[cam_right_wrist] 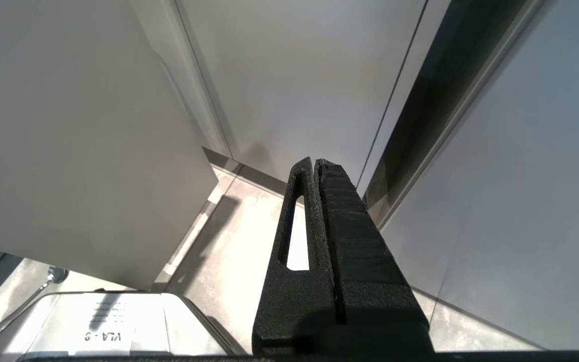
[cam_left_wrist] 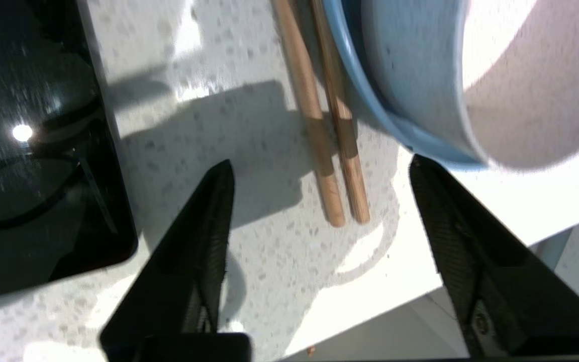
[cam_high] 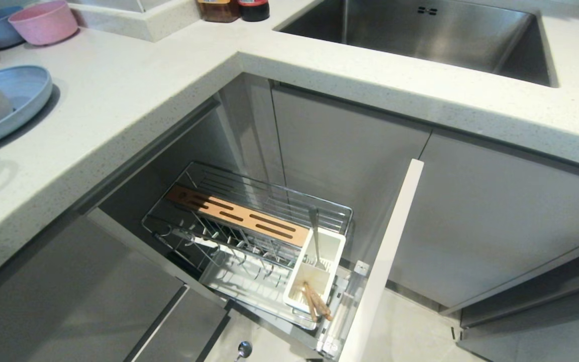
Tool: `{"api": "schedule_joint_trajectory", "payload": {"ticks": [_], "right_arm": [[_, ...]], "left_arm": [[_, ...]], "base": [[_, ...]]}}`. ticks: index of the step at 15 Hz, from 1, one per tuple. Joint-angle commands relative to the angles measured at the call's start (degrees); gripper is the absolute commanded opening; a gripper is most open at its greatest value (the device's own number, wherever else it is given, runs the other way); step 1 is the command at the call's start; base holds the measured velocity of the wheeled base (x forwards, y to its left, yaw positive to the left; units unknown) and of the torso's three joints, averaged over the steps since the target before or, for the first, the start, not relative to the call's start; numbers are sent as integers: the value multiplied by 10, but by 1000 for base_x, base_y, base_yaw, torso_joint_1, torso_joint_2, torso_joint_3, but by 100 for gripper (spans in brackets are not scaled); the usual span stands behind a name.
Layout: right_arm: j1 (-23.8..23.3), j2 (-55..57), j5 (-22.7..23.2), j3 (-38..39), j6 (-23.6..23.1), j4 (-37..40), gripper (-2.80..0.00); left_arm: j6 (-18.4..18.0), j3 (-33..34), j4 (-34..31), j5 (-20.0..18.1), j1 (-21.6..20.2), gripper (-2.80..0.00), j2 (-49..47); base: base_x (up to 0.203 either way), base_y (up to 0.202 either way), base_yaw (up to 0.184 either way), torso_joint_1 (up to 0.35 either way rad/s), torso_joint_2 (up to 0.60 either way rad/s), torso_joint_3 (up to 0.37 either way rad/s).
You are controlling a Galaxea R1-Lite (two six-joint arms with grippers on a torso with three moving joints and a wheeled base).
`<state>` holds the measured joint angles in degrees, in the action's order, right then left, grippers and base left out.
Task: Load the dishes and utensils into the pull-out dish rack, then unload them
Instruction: Take the fork out of the cupboard
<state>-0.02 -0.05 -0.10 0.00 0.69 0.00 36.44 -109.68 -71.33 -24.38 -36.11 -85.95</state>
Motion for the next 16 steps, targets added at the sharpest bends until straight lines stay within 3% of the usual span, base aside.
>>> {"api": "schedule_joint_trajectory", "payload": {"ticks": [1, 4, 8, 9, 12, 15, 16], "right_arm": [[0, 0, 0, 1, 0, 0, -280], [0, 0, 0, 1, 0, 0, -280], [0, 0, 0, 0, 0, 0, -280], [0, 0, 0, 1, 0, 0, -280], [0, 0, 0, 1, 0, 0, -280], [0, 0, 0, 0, 0, 0, -280], [0, 0, 0, 1, 0, 0, -280]], "left_arm": [[3, -2, -5, -6, 2, 0, 30], [4, -2, -14, -9, 33, 0, 88], [19, 1, -10, -7, 152, 0, 193], [21, 0, -3, -6, 186, -280, 217], [6, 2, 62, -7, 292, -280, 259], [-60, 5, 148, -18, 394, -280, 268], [-89, 17, 173, -35, 410, -280, 265]], "base": [[0, 0, 0, 0, 0, 0], [0, 0, 0, 0, 0, 0], [0, 0, 0, 0, 0, 0], [0, 0, 0, 0, 0, 0], [0, 0, 0, 0, 0, 0], [0, 0, 0, 0, 0, 0], [0, 0, 0, 0, 0, 0]]}}
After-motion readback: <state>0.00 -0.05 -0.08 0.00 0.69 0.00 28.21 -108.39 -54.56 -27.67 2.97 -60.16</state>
